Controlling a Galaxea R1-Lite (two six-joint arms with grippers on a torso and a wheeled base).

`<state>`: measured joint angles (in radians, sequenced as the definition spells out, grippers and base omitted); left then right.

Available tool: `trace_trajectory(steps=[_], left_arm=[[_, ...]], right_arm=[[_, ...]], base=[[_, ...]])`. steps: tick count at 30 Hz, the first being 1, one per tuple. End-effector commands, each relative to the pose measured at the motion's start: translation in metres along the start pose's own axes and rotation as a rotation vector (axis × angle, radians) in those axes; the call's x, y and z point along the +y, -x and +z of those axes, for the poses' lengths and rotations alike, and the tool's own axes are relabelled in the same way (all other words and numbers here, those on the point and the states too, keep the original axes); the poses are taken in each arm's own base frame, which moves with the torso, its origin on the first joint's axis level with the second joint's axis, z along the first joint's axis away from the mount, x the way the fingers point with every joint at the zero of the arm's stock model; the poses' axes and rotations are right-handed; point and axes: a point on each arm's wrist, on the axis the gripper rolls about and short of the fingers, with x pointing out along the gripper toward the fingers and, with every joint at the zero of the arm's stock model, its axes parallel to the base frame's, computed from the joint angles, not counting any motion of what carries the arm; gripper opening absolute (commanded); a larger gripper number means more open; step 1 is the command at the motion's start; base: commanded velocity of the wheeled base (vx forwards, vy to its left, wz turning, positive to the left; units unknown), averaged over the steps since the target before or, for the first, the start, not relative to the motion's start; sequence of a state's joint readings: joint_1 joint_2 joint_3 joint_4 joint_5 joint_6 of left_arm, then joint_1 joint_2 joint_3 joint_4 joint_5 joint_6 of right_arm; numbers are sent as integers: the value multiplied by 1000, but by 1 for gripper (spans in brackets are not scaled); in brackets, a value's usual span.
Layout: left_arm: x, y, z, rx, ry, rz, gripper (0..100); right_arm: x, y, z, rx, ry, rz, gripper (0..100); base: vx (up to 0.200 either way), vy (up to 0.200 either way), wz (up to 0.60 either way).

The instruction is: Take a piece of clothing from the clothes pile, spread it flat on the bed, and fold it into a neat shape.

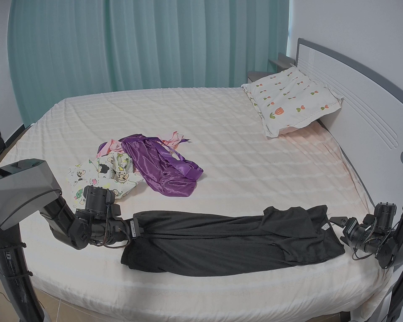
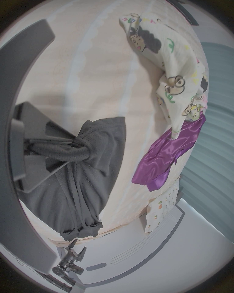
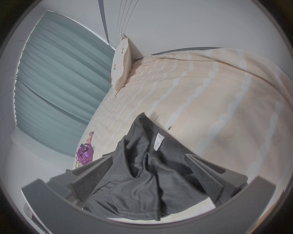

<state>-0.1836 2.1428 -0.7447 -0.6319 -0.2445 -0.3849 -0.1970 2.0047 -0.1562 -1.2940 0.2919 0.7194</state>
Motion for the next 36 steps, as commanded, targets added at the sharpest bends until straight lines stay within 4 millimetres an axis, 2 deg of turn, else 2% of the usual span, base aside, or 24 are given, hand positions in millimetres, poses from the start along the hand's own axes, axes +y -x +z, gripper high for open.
trace_trajectory(steps=[1,6,8,9,11,12,13,18,24,28,35,36], left_arm=[[4,17,10,-50,15,8,0],[14,36,14,-64,43,25,0],[22,53,20,-88,71,44,0],[22,53,20,-88,71,44,0],[32,72,24,-115,100,33,0],[33,73,24,-114,104,33,0],[40,85,27,-123,129,34,0],[68,121,34,-161,217,31,0],[109,154,35,-227,329,56,0],[125,177,39,-300,362,70,0],[123,195,39,-311,387,69,0],[108,202,39,-321,361,46,0]], right_arm=[[0,1,0,-1,-1,0,100],[-1,1,1,-3,-3,-2,100],[-1,1,1,-3,-5,-3,100],[-1,1,1,-3,-5,-3,100],[-1,1,1,-4,-5,-1,100],[-1,1,1,-4,-5,-1,100],[-1,1,1,-2,-5,-2,100],[-2,0,0,2,-7,-6,100],[-1,1,1,-1,-6,-3,100],[-2,1,0,1,-7,-5,100],[-2,0,0,2,-6,-4,100],[-1,1,0,1,-5,-3,100]], base=[[0,0,0],[0,0,0],[0,0,0],[0,0,0],[0,0,0],[0,0,0],[0,0,0],[0,0,0],[0,0,0],[0,0,0],[0,0,0],[0,0,0]])
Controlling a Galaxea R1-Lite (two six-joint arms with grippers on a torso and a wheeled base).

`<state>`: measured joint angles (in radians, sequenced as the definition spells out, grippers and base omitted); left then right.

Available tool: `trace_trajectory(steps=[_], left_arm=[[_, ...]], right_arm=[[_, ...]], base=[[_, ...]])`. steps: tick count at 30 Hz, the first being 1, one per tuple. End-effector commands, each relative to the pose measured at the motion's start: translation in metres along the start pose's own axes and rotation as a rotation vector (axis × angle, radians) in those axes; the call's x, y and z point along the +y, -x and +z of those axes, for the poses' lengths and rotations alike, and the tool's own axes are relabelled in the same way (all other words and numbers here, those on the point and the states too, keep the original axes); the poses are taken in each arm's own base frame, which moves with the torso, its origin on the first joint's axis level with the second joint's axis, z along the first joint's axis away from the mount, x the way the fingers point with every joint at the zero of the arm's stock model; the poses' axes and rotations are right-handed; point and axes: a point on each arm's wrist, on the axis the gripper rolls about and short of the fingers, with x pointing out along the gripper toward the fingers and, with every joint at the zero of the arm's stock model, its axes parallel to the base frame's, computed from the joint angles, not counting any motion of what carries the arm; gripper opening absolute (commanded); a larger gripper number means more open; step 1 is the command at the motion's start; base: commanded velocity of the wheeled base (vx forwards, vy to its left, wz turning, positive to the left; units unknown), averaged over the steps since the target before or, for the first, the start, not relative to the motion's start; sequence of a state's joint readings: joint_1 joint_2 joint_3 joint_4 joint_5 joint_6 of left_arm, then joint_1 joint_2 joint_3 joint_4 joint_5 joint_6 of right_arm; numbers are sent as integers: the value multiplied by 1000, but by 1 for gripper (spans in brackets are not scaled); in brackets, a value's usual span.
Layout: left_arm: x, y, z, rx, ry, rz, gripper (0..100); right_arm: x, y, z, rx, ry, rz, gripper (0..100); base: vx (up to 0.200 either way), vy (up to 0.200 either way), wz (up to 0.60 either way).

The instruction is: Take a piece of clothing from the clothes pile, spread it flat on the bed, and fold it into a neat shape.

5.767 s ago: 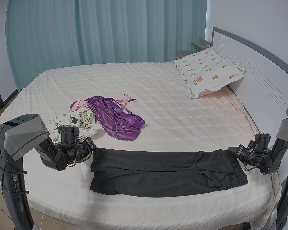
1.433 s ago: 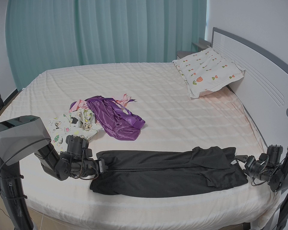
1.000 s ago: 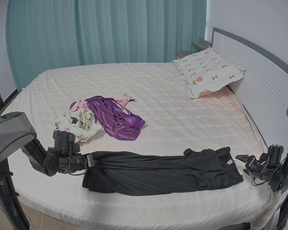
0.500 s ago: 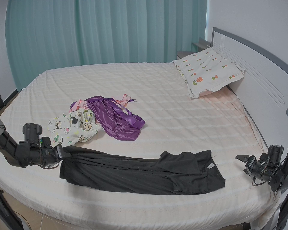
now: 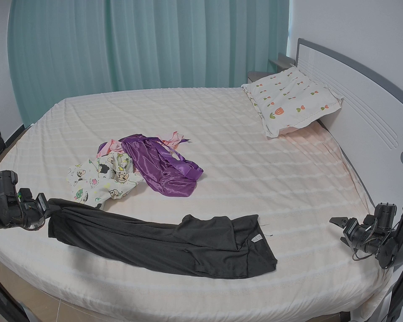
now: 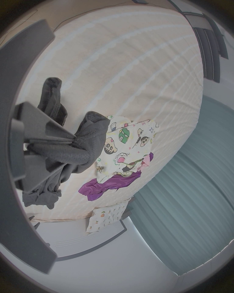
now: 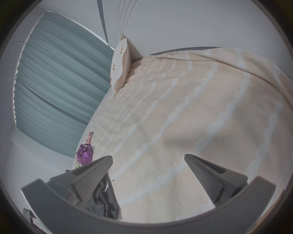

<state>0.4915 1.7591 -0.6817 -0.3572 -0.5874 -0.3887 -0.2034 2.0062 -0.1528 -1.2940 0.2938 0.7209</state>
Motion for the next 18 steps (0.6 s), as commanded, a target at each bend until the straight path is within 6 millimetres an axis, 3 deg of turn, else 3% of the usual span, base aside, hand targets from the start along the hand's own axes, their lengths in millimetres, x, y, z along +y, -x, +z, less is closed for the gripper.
trace_trajectory(steps=[1,7,10,13,17,18], left_arm=[[-29,21,-3,-33,-51,-60,0],[-82,18,-33,50,-96,-170,0],[-128,10,-62,108,-89,-192,0],[-158,4,-81,123,-114,-200,0],[-175,-8,-102,174,-159,-202,0],[-186,-13,-115,201,-185,-202,0]], right_arm=[[1,0,0,-1,1,3,100],[1,0,0,0,2,3,100],[1,2,-1,4,3,2,100],[1,2,-1,2,3,5,100],[3,3,-1,0,6,9,100],[3,4,-1,-3,7,12,100]], base=[[0,0,0],[0,0,0],[0,0,0],[0,0,0],[0,0,0],[0,0,0]])
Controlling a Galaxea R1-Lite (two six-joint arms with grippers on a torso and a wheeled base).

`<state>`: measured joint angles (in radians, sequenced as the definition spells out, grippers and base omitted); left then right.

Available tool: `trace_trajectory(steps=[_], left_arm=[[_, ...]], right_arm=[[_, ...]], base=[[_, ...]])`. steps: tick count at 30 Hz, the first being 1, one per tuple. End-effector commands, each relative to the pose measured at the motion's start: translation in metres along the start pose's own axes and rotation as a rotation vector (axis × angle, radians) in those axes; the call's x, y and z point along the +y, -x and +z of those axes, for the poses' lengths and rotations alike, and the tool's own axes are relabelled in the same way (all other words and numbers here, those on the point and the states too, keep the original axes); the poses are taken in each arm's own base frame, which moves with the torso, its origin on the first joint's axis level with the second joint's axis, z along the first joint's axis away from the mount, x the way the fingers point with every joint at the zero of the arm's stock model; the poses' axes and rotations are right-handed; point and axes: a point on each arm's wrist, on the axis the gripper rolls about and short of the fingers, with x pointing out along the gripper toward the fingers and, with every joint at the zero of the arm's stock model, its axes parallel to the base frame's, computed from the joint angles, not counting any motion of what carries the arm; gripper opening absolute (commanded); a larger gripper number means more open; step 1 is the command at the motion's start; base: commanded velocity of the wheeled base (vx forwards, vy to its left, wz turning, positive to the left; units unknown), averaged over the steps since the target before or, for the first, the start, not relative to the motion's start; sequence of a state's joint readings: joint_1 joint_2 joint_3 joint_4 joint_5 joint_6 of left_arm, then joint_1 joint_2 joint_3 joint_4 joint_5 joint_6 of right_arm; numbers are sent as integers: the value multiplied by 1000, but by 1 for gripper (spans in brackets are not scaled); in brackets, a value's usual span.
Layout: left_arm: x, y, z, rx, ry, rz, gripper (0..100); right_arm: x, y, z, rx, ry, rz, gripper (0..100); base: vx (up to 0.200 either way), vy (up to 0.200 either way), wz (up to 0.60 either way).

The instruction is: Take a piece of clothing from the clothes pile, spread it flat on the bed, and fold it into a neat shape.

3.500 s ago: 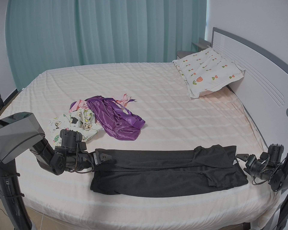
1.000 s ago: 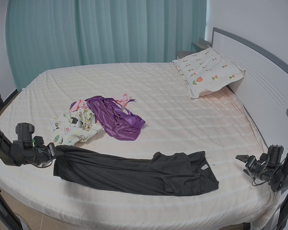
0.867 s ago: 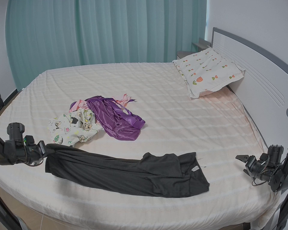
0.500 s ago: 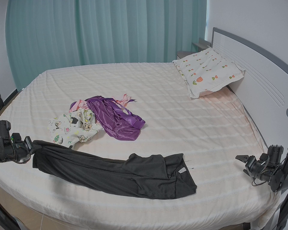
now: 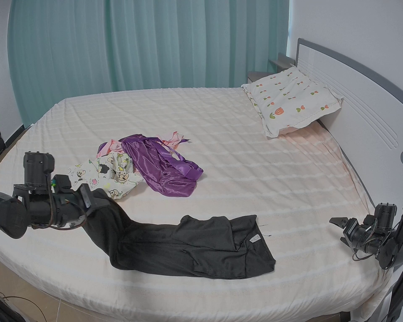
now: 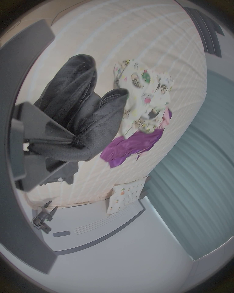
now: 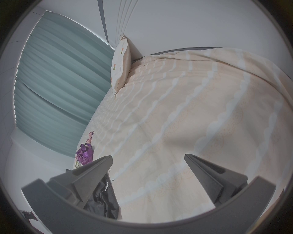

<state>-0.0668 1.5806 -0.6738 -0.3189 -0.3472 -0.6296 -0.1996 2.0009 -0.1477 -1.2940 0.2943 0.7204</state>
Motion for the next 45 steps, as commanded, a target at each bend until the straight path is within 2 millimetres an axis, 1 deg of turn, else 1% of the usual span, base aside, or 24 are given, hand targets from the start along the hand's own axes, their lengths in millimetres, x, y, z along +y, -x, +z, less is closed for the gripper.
trace_trajectory(steps=[1,2,3,4,6,10,15,19,24,30,31,33,37,45], left_arm=[[-54,-21,-37,71,-63,-41,0],[-67,-36,-50,92,-72,-26,0],[-68,-37,-51,93,-71,-24,0],[-76,-46,-57,97,-66,-16,0],[-87,-60,-65,104,-60,0,0],[-100,-73,-71,110,-57,-6,0],[-110,-81,-85,149,-52,-21,0],[-114,-85,-91,165,-58,-30,0],[-119,-89,-92,167,-62,-37,0],[-124,-89,-95,173,-57,-52,0],[-129,-89,-98,181,-50,-64,0],[-132,-90,-99,182,-50,-71,0],[-133,-90,-99,182,-50,-70,0],[-133,-90,-99,182,-50,-70,0]], right_arm=[[2,2,0,-6,4,9,100],[3,3,0,-7,5,10,100],[3,3,0,-7,5,10,100],[3,3,0,-7,5,10,100],[2,3,0,-6,4,9,100],[2,4,0,-4,4,7,100],[2,2,-1,2,5,6,100],[1,2,-1,3,4,5,100],[2,3,-2,5,6,7,100],[2,2,-4,13,9,6,100],[3,2,-4,14,10,7,100],[3,1,-5,18,11,9,100],[3,1,-5,20,11,9,100],[4,2,-5,19,12,10,100]], base=[[0,0,0],[0,0,0],[0,0,0],[0,0,0],[0,0,0],[0,0,0],[0,0,0],[0,0,0],[0,0,0],[0,0,0],[0,0,0],[0,0,0],[0,0,0],[0,-200,0]])
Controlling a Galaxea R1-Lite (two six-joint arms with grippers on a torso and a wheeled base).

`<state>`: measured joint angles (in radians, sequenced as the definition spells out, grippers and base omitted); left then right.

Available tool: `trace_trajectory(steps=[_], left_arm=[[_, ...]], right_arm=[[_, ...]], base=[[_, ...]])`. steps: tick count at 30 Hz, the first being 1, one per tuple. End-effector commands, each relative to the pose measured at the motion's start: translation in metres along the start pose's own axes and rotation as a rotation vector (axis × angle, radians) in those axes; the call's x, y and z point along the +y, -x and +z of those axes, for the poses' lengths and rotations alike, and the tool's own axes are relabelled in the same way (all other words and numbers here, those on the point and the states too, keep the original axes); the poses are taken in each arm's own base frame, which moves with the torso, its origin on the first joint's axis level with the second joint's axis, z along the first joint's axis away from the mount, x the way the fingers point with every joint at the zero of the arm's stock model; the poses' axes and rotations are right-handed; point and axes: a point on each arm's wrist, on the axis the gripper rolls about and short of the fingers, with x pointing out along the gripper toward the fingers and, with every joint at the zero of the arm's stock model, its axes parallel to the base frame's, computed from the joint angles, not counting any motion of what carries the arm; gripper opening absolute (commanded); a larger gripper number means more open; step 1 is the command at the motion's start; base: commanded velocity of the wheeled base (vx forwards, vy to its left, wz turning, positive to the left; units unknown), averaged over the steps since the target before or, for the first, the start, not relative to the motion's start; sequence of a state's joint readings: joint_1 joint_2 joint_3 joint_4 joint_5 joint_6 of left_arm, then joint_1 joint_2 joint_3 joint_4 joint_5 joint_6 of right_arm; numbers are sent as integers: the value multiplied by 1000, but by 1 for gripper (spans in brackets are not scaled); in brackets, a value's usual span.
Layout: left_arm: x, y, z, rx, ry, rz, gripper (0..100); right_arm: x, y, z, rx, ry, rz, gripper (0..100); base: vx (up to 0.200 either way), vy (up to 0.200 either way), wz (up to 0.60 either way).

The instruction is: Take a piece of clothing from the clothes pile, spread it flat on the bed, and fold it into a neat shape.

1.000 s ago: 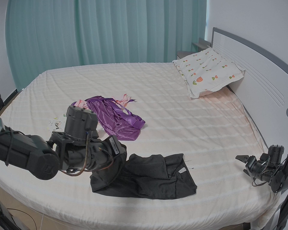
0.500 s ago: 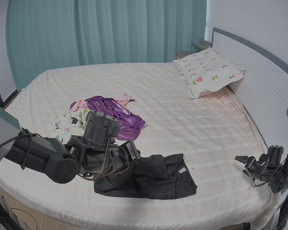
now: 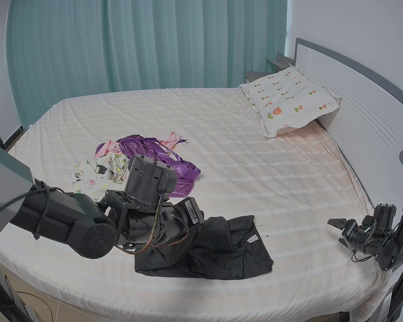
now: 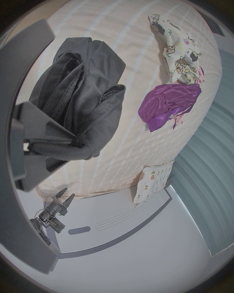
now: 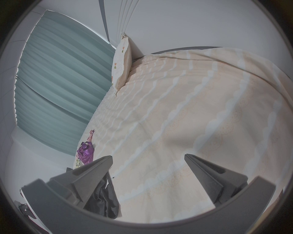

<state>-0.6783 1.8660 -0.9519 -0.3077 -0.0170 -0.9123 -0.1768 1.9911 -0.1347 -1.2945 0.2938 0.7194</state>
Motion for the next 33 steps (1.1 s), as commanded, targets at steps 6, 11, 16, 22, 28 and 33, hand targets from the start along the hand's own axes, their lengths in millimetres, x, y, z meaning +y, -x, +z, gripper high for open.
trace_trajectory(steps=[6,11,16,22,28,33], left_arm=[[1,0,-2,5,0,5,0],[-2,-1,-11,31,-17,-3,0],[-3,-7,-13,38,-16,0,0],[-13,-17,-23,63,19,-22,0],[-26,-32,-35,89,10,-51,0],[-30,-58,-50,70,-22,-2,0]], right_arm=[[0,1,-1,5,3,-1,100],[8,5,-6,14,23,25,100],[15,10,-9,19,37,51,100],[18,11,-13,34,47,58,100],[18,10,-15,42,51,57,100],[17,10,-16,46,51,53,100]], base=[[0,-133,0],[0,0,0],[0,0,0],[0,0,0],[0,0,0],[0,0,0]])
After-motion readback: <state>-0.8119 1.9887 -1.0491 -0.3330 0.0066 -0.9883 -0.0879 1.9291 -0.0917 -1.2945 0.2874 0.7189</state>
